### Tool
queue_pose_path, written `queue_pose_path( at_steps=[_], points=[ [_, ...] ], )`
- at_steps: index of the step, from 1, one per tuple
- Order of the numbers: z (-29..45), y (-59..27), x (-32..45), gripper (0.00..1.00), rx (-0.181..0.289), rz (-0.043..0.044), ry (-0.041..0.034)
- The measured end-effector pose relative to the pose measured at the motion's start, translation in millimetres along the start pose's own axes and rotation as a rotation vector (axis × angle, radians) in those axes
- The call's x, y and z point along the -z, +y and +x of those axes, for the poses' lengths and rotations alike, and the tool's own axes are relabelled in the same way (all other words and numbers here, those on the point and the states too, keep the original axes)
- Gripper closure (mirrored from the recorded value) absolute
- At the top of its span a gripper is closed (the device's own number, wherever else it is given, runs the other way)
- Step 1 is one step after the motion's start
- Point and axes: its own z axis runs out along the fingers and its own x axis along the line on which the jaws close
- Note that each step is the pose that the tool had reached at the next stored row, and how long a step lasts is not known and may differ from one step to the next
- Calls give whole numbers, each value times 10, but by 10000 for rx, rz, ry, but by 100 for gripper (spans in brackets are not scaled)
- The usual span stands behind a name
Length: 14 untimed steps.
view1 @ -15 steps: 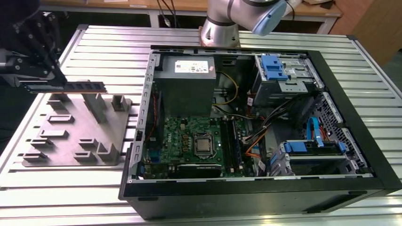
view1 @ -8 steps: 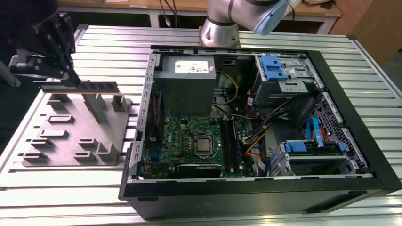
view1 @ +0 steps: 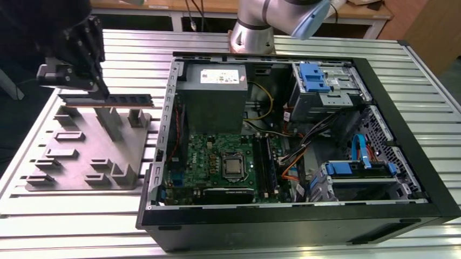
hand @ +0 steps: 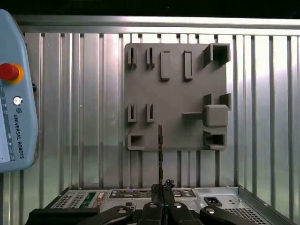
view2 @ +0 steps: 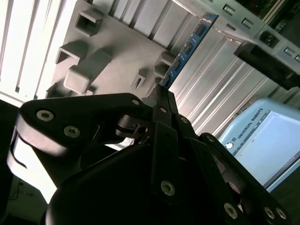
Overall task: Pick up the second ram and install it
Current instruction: 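Pick up the second ram and move it above second insertion slot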
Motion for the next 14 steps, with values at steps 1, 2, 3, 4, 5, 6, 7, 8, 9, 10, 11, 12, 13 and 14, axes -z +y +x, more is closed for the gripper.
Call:
queue_pose_path(
  at_steps=[1, 2, 3, 4, 5, 6, 7, 8, 9, 10, 11, 12, 13, 14],
  points=[
    [-1, -30, 0, 92, -1, 0, 1],
    [-1, -58, 0, 92, -1, 0, 0],
    [-1, -88, -1, 92, -1, 0, 0],
    [-2, -118, -1, 92, -2, -1, 1],
    [-2, -149, -1, 92, -2, -1, 1],
    [-3, -177, -2, 92, -1, -1, 0],
    [-3, -206, -3, 92, -1, 0, 0],
    [-4, -241, -3, 92, -1, 0, 0],
    [-5, -274, -4, 92, -1, 0, 0],
    [-5, -305, -4, 92, -2, -1, 1],
    [-6, -334, -4, 92, -1, -1, 0],
    [-6, -366, -5, 92, -2, 0, 0],
    [-7, -401, -5, 92, -2, -1, 1],
    [-7, -435, -6, 92, 0, 0, 0]
  ],
)
